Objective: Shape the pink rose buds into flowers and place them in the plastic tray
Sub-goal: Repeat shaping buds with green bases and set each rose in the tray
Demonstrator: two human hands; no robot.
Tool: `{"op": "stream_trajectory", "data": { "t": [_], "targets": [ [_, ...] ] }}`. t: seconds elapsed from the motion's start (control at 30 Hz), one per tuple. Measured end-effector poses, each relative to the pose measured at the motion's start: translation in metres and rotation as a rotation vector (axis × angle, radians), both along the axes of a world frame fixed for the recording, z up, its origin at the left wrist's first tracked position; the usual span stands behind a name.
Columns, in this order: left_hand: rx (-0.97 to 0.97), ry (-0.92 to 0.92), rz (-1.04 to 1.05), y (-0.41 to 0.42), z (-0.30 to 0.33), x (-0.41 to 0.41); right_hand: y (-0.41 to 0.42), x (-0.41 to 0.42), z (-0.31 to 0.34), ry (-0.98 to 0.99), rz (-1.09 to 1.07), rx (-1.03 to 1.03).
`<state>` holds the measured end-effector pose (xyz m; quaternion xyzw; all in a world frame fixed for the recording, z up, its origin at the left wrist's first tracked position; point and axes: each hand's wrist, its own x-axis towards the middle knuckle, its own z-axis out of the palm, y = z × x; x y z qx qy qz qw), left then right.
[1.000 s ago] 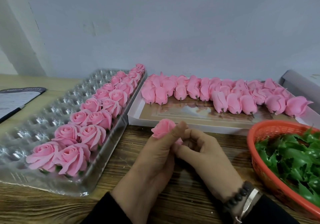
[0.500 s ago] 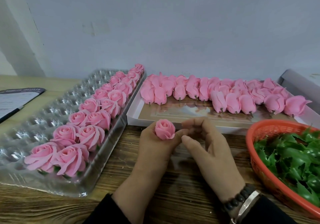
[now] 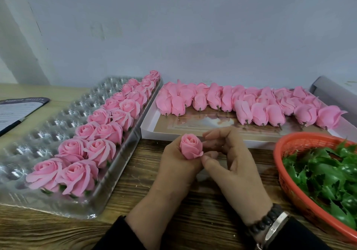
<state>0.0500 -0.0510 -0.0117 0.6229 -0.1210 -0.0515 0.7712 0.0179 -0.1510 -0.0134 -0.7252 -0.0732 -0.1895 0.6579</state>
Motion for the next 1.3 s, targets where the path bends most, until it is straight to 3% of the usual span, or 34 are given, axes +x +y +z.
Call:
{"op": "stream_trajectory", "data": {
  "t": [0.17,0.53,0.73,0.83,1.13,1.3],
  "targets": [
    [-0.001,0.002,-0.021,0.001,0.001,0.000,0.002,0.000,0.003,-0.051,0.011,-0.096],
    [0.032,0.019,-0.107,0.002,-0.005,-0.003,0.002,0.002,0.001,-0.035,-0.038,0.044],
    [-0.216,0.239,0.021,0.003,-0.005,0.003,-0.002,0.005,-0.004,0.009,-0.114,0.042],
    [-0.344,0.272,0.020,0.002,-0.001,0.002,0.006,0.005,-0.005,0.108,0.002,0.089],
    [-0.389,0.336,-0.097,0.001,-0.001,0.000,0.004,0.006,-0.008,0.249,0.169,0.100],
    [-0.372,0.413,-0.134,0.005,0.000,0.003,-0.002,0.009,-0.010,0.387,0.355,0.412]
  ]
}}
